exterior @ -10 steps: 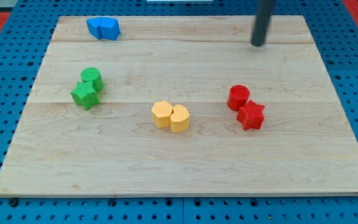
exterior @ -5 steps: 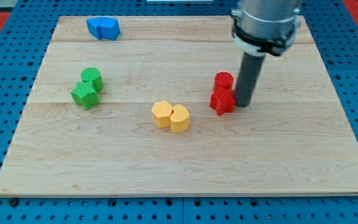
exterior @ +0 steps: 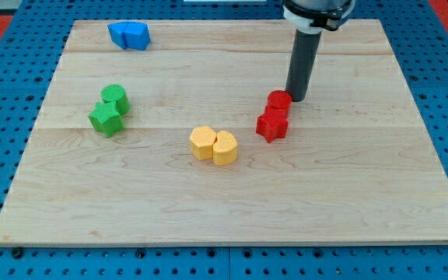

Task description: Place the red blocks towards the top center

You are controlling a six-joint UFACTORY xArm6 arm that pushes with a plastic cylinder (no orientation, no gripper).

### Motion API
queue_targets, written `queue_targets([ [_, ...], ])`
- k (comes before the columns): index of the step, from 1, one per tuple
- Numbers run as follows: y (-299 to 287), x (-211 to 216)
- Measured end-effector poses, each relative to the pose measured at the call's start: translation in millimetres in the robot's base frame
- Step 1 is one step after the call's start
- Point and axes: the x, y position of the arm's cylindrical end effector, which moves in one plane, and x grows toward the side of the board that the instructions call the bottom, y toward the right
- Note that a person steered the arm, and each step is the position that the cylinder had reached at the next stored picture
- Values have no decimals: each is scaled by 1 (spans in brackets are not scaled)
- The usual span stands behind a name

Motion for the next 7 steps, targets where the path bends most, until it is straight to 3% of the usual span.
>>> queue_targets([
  [1,26,11],
  [3,39,-10],
  [4,40,53],
  [6,-17,109],
  [7,-44,82],
])
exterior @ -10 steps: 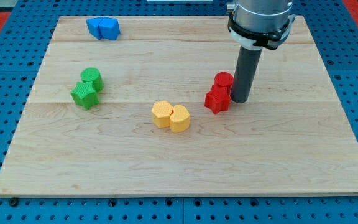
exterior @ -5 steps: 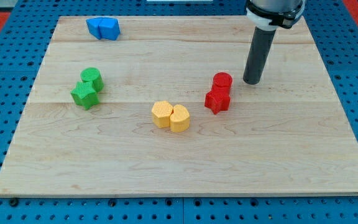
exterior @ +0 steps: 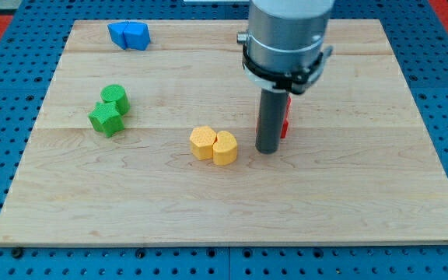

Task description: Place the red blocks towards the top center

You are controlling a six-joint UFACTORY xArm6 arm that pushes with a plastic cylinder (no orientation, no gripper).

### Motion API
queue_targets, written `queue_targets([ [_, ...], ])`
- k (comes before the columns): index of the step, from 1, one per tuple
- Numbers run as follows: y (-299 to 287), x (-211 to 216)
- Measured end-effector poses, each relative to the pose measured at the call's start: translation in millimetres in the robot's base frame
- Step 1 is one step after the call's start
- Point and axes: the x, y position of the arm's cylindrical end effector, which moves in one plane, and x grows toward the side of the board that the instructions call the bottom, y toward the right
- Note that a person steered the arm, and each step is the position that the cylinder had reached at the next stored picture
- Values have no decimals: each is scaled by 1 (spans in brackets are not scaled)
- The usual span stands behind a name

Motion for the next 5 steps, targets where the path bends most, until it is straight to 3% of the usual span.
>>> queue_targets([
  [2,51,-118],
  [3,42,-168],
  [4,29,-187],
  [5,44,-166],
])
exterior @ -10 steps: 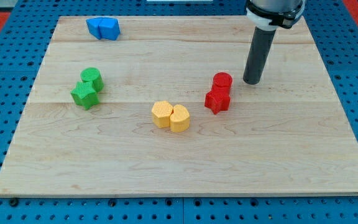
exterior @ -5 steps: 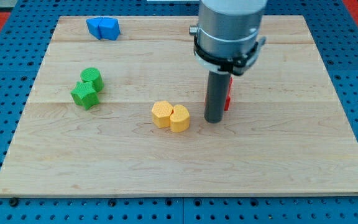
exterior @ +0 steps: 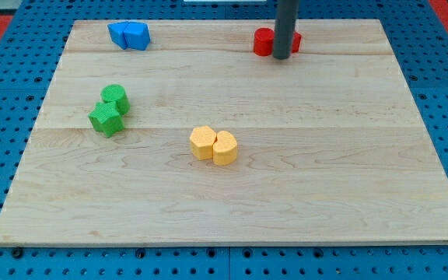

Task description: Place the red blocks towards the top center

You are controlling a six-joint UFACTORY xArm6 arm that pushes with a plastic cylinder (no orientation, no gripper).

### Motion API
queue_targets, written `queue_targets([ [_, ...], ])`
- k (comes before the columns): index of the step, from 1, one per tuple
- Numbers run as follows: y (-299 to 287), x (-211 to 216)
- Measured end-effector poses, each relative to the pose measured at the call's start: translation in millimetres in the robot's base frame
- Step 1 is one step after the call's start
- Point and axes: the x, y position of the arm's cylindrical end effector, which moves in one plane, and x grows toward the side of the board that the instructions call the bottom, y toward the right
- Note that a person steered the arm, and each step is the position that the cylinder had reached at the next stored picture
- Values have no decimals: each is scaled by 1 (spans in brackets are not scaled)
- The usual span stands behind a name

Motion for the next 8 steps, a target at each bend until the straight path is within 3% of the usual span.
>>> queue_targets([
  [1,79,-2],
  [2,119,-44],
  [4,-34,-46],
  [5,-69,-47],
  [6,-25,-38],
  [7,-20,-38],
  [8,-28,3],
])
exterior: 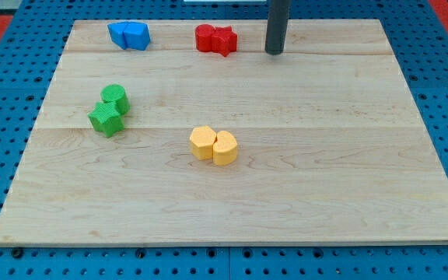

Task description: Place the red blocks towards the top center

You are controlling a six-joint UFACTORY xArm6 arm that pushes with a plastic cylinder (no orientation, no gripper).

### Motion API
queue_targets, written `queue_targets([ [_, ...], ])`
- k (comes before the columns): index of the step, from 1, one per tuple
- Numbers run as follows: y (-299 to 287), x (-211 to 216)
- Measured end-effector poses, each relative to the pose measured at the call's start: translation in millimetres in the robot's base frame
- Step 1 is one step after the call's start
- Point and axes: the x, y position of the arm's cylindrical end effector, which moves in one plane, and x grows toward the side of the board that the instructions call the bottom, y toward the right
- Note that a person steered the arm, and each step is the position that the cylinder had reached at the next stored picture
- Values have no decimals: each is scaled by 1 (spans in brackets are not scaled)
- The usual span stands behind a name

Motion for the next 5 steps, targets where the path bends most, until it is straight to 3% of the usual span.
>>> queue_targets([
  [1,-59,39],
  [2,-100,39],
  [5,-122,41],
])
